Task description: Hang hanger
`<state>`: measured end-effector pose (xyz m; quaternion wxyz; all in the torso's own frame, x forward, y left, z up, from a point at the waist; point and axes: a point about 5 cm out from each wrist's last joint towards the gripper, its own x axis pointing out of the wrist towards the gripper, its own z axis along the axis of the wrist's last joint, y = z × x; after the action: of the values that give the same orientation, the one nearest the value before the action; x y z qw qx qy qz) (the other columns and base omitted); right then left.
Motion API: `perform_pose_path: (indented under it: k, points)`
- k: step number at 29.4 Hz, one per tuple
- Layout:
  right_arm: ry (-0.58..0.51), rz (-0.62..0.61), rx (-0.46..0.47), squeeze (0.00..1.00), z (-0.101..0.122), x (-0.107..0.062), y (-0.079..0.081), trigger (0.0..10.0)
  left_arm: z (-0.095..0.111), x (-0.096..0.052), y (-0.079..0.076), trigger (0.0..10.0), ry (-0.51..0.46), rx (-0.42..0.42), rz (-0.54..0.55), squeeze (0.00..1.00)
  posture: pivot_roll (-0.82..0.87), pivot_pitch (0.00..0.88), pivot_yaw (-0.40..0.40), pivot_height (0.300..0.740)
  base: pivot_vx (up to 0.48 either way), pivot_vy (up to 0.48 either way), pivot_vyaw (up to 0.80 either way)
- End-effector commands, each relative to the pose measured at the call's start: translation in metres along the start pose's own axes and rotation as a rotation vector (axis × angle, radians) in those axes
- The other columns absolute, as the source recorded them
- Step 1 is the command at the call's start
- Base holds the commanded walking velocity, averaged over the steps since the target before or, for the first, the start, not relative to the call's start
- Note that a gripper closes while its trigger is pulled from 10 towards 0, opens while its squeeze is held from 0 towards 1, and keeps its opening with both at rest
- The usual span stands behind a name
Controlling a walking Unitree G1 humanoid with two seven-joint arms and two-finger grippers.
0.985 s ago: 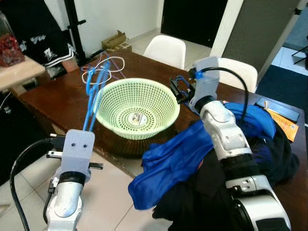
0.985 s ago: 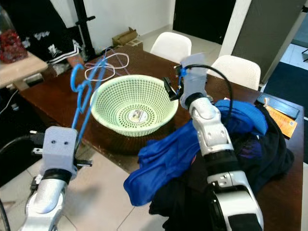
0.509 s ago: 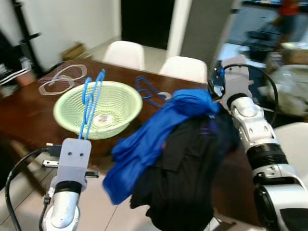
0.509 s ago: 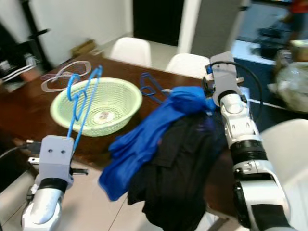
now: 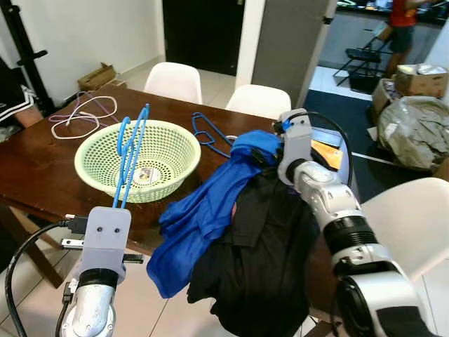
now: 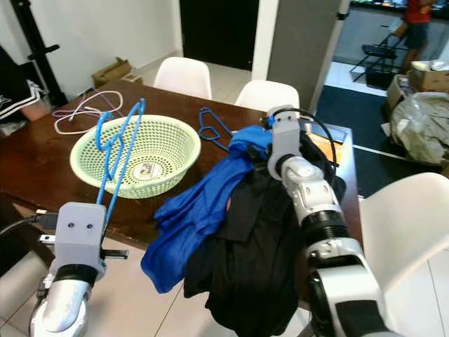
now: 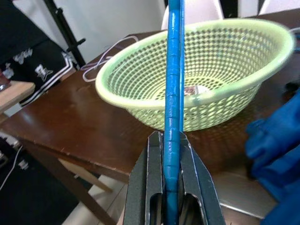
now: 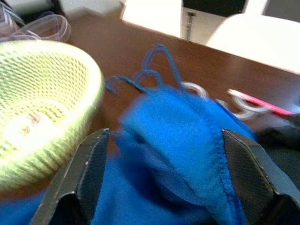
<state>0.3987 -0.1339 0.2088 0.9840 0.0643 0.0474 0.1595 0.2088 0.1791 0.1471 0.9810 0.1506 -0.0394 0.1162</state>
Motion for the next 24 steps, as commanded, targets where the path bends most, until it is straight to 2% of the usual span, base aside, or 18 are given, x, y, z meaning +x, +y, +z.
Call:
perform_pose_path:
  k: [1,6,9,10,12,14,16,17,19,24]
  points:
    - [-0.048,0.015,0.097,0.00,0.010,0.001,0.001,10.0,-0.001,-0.002,0.000,10.0,0.001,-0.011,0.007,0.00,0.16,0.000,-0.103,0.740,0.000,0.000,0.00]
    - [-0.038,0.022,0.057,0.00,0.007,0.004,0.007,10.0,0.000,-0.002,0.001,10.0,-0.004,-0.012,0.016,0.00,0.16,0.000,-0.107,0.740,0.000,0.000,0.00]
    - [0.005,0.028,-0.118,0.00,-0.001,0.005,0.015,10.0,0.002,-0.002,0.004,10.0,-0.012,-0.007,0.025,0.00,0.17,0.000,-0.113,0.740,0.000,0.000,0.00]
    - [0.005,0.028,-0.118,0.00,-0.001,0.005,0.015,10.0,0.002,-0.002,0.004,10.0,-0.012,-0.007,0.025,0.00,0.17,0.000,-0.113,0.740,0.000,0.000,0.00]
    - [0.033,0.028,-0.277,0.00,-0.006,0.005,0.018,10.0,0.003,-0.001,0.006,10.0,-0.018,-0.002,0.034,0.00,0.17,0.000,-0.118,0.740,0.000,0.000,0.00]
    - [0.033,0.028,-0.277,0.00,-0.006,0.005,0.018,10.0,0.003,-0.001,0.006,10.0,-0.018,-0.002,0.034,0.00,0.17,0.000,-0.118,0.740,0.000,0.000,0.00]
    - [0.064,0.030,-0.428,0.00,-0.013,0.007,0.023,10.0,0.006,0.002,0.014,10.0,-0.035,0.017,0.060,0.00,0.17,0.006,-0.124,0.740,0.000,0.000,0.00]
    - [0.075,0.033,-0.466,0.00,-0.015,0.007,0.025,10.0,0.007,0.003,0.017,10.0,-0.042,0.023,0.072,0.00,0.17,0.006,-0.124,0.740,0.000,0.000,0.00]
    - [0.127,0.048,-0.507,0.00,-0.027,0.009,0.035,10.0,0.004,0.007,0.028,10.0,-0.034,0.038,0.112,0.00,0.17,0.012,-0.128,0.740,0.000,0.000,0.00]
    - [0.167,0.059,-0.511,0.00,-0.035,0.009,0.039,10.0,0.002,0.007,0.030,10.0,-0.023,0.025,0.124,0.00,0.17,0.018,-0.133,0.740,0.000,0.000,0.00]
